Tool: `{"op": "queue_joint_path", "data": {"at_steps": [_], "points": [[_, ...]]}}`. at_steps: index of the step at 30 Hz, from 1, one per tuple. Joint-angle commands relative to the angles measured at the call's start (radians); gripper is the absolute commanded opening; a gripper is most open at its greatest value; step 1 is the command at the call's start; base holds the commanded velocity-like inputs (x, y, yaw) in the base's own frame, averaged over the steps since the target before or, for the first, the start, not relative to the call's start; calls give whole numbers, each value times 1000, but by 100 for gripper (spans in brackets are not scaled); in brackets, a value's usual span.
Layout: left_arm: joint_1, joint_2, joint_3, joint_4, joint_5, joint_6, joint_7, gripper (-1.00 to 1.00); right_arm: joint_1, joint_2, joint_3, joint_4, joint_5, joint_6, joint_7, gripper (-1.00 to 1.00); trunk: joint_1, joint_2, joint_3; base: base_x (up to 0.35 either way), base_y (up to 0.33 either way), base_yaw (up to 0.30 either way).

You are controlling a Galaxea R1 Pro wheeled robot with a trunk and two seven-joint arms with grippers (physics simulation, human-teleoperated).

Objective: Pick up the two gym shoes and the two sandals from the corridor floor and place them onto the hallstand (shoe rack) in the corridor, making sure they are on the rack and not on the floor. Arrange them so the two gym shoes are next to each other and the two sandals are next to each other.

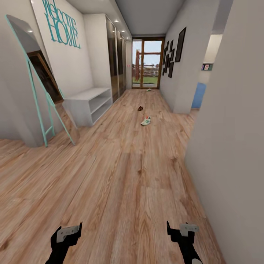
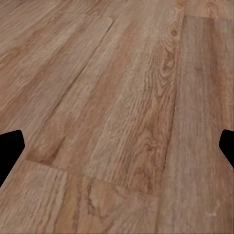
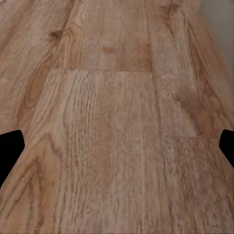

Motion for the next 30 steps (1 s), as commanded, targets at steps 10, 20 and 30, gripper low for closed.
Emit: {"op": "queue_joint_path", "data": {"at_steps": [10,20,30], "points": [[0,-1,0,0,-1,0,0,100,0,0,0,0,1,0,0,100,0,0,0,323,-114,0],[-1,-1,-1,0,-1,0,0,100,0,1,0,0,1,-1,0,100,0,0,0,321,-159,0],[-1,-1,-1,0,-1,0,0,100,0,2,1,0,1,-1,0,100,0,0,0,306,-198,0]]}}
